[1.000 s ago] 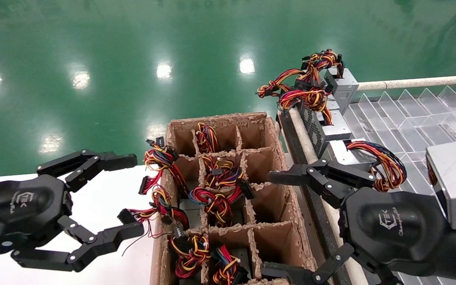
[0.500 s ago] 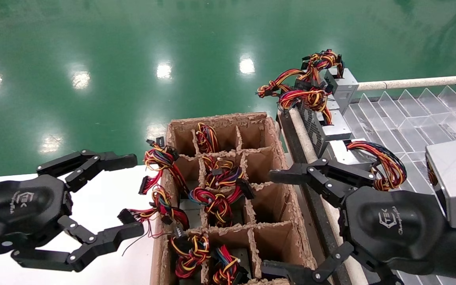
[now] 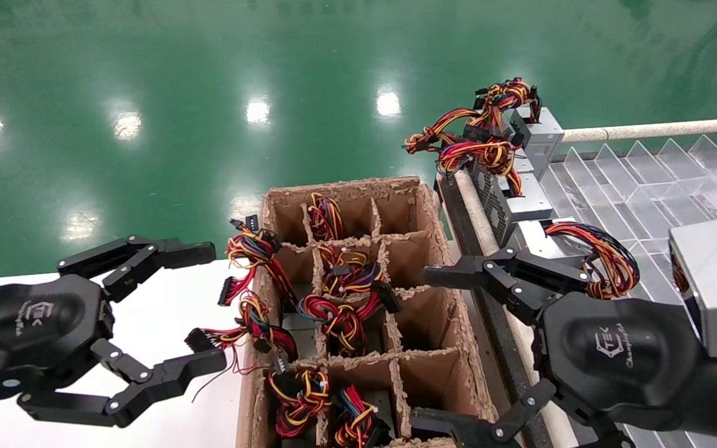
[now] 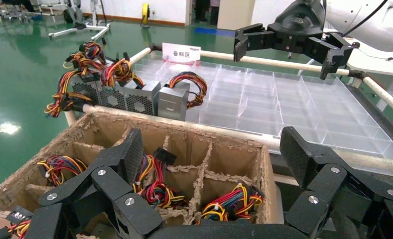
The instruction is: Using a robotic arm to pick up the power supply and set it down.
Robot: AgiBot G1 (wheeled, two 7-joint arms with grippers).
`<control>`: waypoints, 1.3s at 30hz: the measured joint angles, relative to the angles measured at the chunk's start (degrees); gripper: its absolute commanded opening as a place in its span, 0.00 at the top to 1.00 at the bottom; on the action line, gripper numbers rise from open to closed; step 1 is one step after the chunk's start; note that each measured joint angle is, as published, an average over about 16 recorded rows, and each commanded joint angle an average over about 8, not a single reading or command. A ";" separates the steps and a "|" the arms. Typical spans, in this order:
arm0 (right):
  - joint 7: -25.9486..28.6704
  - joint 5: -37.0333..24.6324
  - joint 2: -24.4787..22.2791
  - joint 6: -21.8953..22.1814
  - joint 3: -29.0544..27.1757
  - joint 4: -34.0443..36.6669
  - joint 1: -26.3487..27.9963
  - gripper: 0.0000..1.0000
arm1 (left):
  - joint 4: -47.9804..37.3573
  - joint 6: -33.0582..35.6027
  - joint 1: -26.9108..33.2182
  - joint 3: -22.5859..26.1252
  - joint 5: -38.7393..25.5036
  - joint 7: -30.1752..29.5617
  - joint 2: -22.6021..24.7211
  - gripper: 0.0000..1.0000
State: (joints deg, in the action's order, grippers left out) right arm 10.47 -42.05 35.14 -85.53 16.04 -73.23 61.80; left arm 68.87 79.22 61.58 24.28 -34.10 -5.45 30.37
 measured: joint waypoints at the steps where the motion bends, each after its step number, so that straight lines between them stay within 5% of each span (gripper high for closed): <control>1: 0.00 0.00 0.00 0.00 0.00 0.00 0.00 0.00 | 0.00 0.00 0.00 0.00 0.00 0.00 0.00 0.00; 39: 0.00 -0.02 0.00 0.01 0.00 0.03 0.02 0.00 | 0.00 0.00 0.00 0.00 0.00 0.00 0.00 0.00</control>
State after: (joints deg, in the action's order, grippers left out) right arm 10.47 -42.07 35.15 -85.52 16.04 -73.20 61.82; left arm 68.87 79.22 61.58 24.28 -34.10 -5.45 30.37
